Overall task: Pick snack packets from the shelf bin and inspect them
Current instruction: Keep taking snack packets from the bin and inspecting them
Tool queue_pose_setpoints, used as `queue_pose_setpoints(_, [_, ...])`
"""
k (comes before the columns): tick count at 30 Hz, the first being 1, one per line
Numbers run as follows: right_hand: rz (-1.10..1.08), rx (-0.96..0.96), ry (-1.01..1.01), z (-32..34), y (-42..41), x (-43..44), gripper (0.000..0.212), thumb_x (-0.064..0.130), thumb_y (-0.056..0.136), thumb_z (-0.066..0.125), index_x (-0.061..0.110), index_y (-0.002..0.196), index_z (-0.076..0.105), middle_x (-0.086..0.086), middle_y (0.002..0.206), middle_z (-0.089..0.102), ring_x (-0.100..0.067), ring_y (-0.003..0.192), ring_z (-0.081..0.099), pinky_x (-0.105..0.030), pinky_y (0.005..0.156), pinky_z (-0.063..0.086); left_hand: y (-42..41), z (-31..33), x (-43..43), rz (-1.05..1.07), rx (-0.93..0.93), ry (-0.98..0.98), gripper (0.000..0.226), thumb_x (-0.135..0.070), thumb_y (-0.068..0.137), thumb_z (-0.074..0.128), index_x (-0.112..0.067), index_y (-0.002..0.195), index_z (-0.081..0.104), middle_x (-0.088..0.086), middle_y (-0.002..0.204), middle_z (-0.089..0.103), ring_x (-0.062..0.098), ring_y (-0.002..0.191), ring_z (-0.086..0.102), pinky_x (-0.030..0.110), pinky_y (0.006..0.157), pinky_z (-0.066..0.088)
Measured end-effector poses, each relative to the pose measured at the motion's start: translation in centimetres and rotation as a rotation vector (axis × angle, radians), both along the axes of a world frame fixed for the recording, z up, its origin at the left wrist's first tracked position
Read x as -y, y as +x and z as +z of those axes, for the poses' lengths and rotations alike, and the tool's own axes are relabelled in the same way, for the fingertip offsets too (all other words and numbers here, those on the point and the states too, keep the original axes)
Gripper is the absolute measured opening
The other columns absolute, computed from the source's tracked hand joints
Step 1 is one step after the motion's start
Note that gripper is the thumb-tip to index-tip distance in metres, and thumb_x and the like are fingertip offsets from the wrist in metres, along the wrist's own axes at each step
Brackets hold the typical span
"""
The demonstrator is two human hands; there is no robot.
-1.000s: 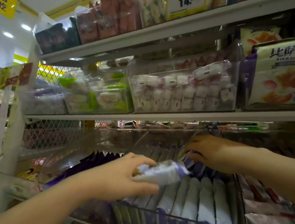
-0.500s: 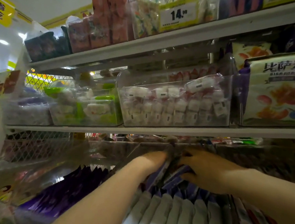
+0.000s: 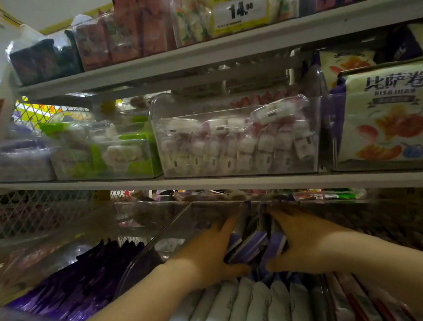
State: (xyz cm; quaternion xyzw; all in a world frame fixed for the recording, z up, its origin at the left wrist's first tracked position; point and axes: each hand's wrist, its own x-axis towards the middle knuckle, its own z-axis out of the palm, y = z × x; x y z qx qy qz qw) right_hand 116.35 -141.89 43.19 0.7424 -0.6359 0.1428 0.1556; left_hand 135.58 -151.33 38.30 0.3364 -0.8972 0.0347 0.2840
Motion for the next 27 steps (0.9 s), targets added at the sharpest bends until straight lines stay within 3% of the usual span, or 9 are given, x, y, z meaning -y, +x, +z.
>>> queue_pose_setpoints(2, [0.025,0.003,0.009,0.3,0.0,0.0,0.087,0.055,0.076,0.069,0.027,0.147,0.027,0.003,0.15,0.037,-0.018,0.133,0.041,-0.029,0.108,0.038,0.0,0.3,0.2,-0.016,0.07,-0.083,0.105,-0.049,0.083,0.067,-0.065,0.134,-0.023,-0.001,0.16,0.023,0.027,0.137,0.039,0.039,0.105,0.042])
queue_pose_setpoints(6, [0.067,0.015,-0.034,0.8,0.3,0.2,0.062,0.045,0.089,0.061,0.028,0.143,0.035,0.004,0.142,0.047,-0.015,0.124,0.048,-0.023,0.1,0.039,-0.3,0.8,0.5,-0.124,-0.149,-0.111,0.061,-0.035,0.094,0.058,-0.043,0.145,0.026,0.0,0.149,0.042,0.023,0.131,0.046,0.038,0.104,0.044])
queue_pose_setpoints(9, [0.066,0.026,-0.026,0.9,0.1,0.1,0.061,0.047,0.088,0.06,0.028,0.141,0.037,0.005,0.14,0.048,-0.015,0.124,0.048,-0.024,0.102,0.039,-1.0,0.1,0.1,-0.167,-0.251,-0.095,0.044,-0.034,0.096,0.055,-0.039,0.136,0.039,-0.004,0.141,0.049,0.016,0.124,0.05,0.027,0.098,0.044])
queue_pose_setpoints(11, [0.051,-0.004,0.006,1.0,-0.3,-0.1,0.058,0.051,0.085,0.062,0.028,0.135,0.042,0.005,0.135,0.051,-0.014,0.118,0.051,-0.024,0.098,0.041,-1.1,-0.7,0.2,-0.154,-0.183,-0.118,0.04,-0.039,0.096,0.054,-0.041,0.132,0.037,-0.005,0.138,0.049,0.016,0.12,0.051,0.017,0.085,0.038])
queue_pose_setpoints(13, [0.024,-0.045,0.037,1.0,-0.4,-0.2,0.062,0.057,0.084,0.061,0.027,0.134,0.042,0.003,0.135,0.052,-0.015,0.117,0.051,-0.026,0.098,0.042,-0.6,-0.7,0.4,-0.115,-0.082,-0.125,0.043,-0.045,0.096,0.051,-0.045,0.132,0.028,-0.004,0.14,0.05,0.019,0.119,0.053,0.019,0.081,0.037])
queue_pose_setpoints(15, [-0.004,-0.078,0.069,1.0,-0.4,0.1,0.075,0.057,0.085,0.059,0.022,0.145,0.031,-0.002,0.148,0.041,-0.02,0.131,0.043,-0.03,0.108,0.036,-0.3,-0.3,0.8,-0.047,0.008,-0.125,0.057,-0.052,0.094,0.049,-0.049,0.137,0.012,0.002,0.142,0.05,0.027,0.122,0.053,0.029,0.089,0.045])
queue_pose_setpoints(18, [-0.028,-0.093,0.087,0.8,-0.2,0.6,0.088,0.054,0.09,0.054,0.016,0.154,0.007,-0.006,0.162,0.014,-0.024,0.147,0.019,-0.03,0.116,0.019,-0.4,0.0,1.2,0.037,0.073,-0.081,0.076,-0.059,0.092,0.048,-0.053,0.14,-0.011,0.006,0.152,0.04,0.03,0.132,0.045,0.035,0.1,0.041])
queue_pose_setpoints(23, [-0.005,-0.093,0.041,0.4,-0.4,0.7,0.095,0.057,0.087,0.055,0.019,0.155,0.0,-0.003,0.163,0.001,-0.021,0.15,0.005,-0.03,0.118,0.011,-0.7,0.9,1.6,-0.015,0.043,0.02,0.085,-0.046,0.091,0.061,-0.043,0.152,0.001,0.0,0.161,0.02,0.025,0.144,0.028,0.039,0.114,0.032])
queue_pose_setpoints(27, [0.138,-0.045,-0.003,0.4,-0.3,0.4,0.083,0.048,0.087,0.061,0.038,0.152,0.01,0.009,0.16,0.016,-0.016,0.144,0.022,-0.026,0.114,0.023,-0.6,0.2,1.4,-0.097,-0.076,-0.033,0.087,-0.033,0.089,0.067,-0.051,0.144,0.001,-0.006,0.162,0.016,0.018,0.146,0.023,0.035,0.116,0.028])
